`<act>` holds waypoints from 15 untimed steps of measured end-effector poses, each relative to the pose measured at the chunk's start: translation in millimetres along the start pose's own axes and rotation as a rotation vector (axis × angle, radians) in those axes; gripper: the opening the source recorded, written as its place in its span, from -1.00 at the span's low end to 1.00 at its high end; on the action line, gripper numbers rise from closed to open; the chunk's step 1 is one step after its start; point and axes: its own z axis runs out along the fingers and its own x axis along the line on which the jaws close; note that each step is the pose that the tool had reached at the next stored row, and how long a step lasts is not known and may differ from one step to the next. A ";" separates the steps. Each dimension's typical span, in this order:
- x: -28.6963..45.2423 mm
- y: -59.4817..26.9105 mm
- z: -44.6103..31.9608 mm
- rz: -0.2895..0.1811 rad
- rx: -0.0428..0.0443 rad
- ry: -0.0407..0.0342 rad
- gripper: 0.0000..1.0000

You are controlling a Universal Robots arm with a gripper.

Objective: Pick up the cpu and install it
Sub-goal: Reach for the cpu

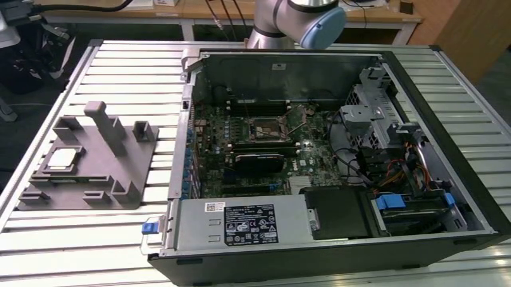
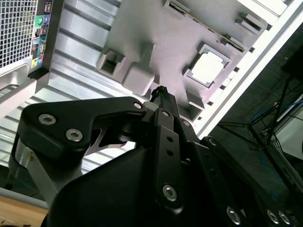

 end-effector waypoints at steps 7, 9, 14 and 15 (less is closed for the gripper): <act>11.6 -1.0 3.7 0.000 0.0000 0.0000 -0.79; 15.5 -1.4 5.0 0.000 0.0000 0.0000 -0.79; 22.3 -2.2 10.1 0.000 -0.0001 -0.0001 -0.79; 23.5 -2.3 11.2 0.000 0.0000 0.0001 -0.79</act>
